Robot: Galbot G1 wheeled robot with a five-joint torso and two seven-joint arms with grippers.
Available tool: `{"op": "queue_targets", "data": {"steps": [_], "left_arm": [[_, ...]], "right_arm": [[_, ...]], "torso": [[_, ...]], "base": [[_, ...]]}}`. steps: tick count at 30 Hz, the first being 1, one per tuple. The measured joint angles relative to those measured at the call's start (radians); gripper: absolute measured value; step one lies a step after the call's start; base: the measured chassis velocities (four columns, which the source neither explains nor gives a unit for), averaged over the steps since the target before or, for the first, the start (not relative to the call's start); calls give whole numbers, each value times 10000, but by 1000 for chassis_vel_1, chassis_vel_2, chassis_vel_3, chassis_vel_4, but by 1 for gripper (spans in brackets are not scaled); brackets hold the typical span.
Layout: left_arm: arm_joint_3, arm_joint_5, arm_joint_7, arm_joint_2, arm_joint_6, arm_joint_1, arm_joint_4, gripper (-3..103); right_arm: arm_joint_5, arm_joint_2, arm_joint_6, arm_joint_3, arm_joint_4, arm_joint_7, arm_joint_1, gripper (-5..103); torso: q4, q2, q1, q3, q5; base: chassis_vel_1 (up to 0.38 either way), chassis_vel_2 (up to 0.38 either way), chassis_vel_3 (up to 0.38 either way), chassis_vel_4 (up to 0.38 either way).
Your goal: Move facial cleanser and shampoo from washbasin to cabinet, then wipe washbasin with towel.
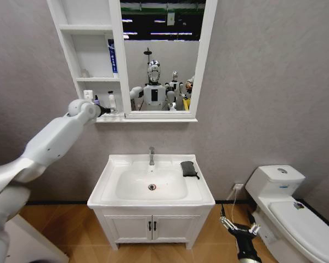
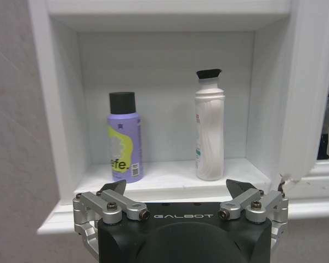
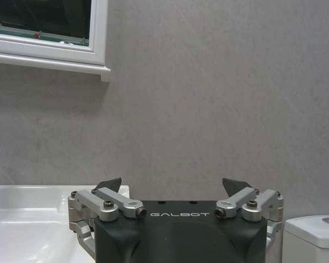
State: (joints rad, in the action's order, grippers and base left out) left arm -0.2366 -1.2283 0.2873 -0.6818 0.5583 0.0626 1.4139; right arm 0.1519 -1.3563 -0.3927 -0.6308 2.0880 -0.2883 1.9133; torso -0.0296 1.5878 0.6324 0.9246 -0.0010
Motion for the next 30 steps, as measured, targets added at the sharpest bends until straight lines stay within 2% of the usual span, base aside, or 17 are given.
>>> {"op": "queue_targets", "data": {"steps": [1, 2, 4, 5, 7, 8, 10, 11, 14, 15, 16, 18, 19, 21, 23, 26, 30], "left_arm": [[568, 678, -69, 474, -598, -871, 691, 100], [568, 678, -69, 474, -598, -871, 691, 100], [2236, 1994, -173, 1312, -1817, -3321, 2056, 100], [2236, 1994, -173, 1312, -1817, -3321, 2056, 100], [3913, 2361, -243, 1917, -2564, -6003, 3624, 100], [3913, 2361, -243, 1917, -2564, -6003, 3624, 100], [6541, 3306, -381, 1778, -3129, -9123, 5215, 100], [6541, 3306, -381, 1778, -3129, -9123, 5215, 100], [9315, 4120, -665, 720, -3556, -13177, 6834, 101], [9795, 4423, -760, 292, -3626, -14255, 7186, 101], [9795, 4423, -760, 292, -3626, -14255, 7186, 101], [10508, 5374, -1079, -899, -3883, -16281, 7667, 98], [10508, 5374, -1079, -899, -3883, -16281, 7667, 98], [10930, 6117, -1410, -2079, -4097, -17574, 7920, 100], [11065, 6293, -1519, -2470, -4146, -17980, 8025, 100], [11188, 6784, -1773, -3798, -4296, -19196, 8488, 100], [10817, 7308, -1809, -4289, -4405, -19554, 8757, 100]], "right_arm": [[-11, 1, 20, -2, 32, -38, 27, 100], [-11, 1, 20, -2, 32, -38, 27, 100], [-61, -11, 144, -8, 149, -125, 51, 100], [-61, -11, 144, -8, 149, -125, 51, 100], [-29, -17, 289, -24, 250, -195, 116, 100], [-29, -17, 289, -24, 250, -195, 116, 100], [51, -15, 457, -57, 312, -193, 208, 100], [51, -15, 457, -57, 312, -193, 208, 100], [195, 45, 781, -6, 471, -109, 300, 100], [239, 84, 817, 20, 518, -5, 300, 100], [239, 84, 817, 20, 518, -5, 300, 100], [392, 260, 1072, 61, 656, 234, 273, 100], [392, 260, 1072, 61, 656, 234, 273, 100], [577, 496, 1325, 66, 754, 315, 172, 100], [628, 563, 1390, 57, 784, 327, 127, 100], [826, 706, 1682, -3, 939, 337, 12, 100], [853, 696, 1859, -56, 1063, 332, 38, 100]], "torso": [[-1, 1, -1, 0, -3], [-1, 1, -1, 0, -3], [-7, 0, -1, 0, 2], [-7, 0, -1, 0, 2], [-5, 0, -1, 1, -1], [-5, 0, -1, 1, -1], [-8, 1, -2, -1, 5], [-8, 1, -2, -1, 5], [-9, 0, -2, -1, 0], [-8, 0, -2, 0, -1], [-8, 0, -2, 0, -1], [-6, 1, -3, -1, 6], [-6, 1, -3, -1, 6], [-7, 1, -2, -1, 1], [-7, 2, -3, -1, 5], [-4, 1, -2, -1, 9], [-8, 0, -1, 0, 7]], "base": [[0, 0, 0, 0], [0, 0, 0, 0], [0, 0, 0, 0], [0, 0, 0, 0], [0, 0, 0, 0], [0, 0, 0, 0], [0, 0, 0, 0], [0, 0, 0, 0], [0, 0, 0, 0], [0, 0, 0, 0], [0, 0, 0, 0], [0, 0, 0, 0], [0, 0, 0, 0], [0, 0, 0, 0], [0, 0, 0, 0], [0, 0, 0, 0], [0, 0, 0, 0]]}}
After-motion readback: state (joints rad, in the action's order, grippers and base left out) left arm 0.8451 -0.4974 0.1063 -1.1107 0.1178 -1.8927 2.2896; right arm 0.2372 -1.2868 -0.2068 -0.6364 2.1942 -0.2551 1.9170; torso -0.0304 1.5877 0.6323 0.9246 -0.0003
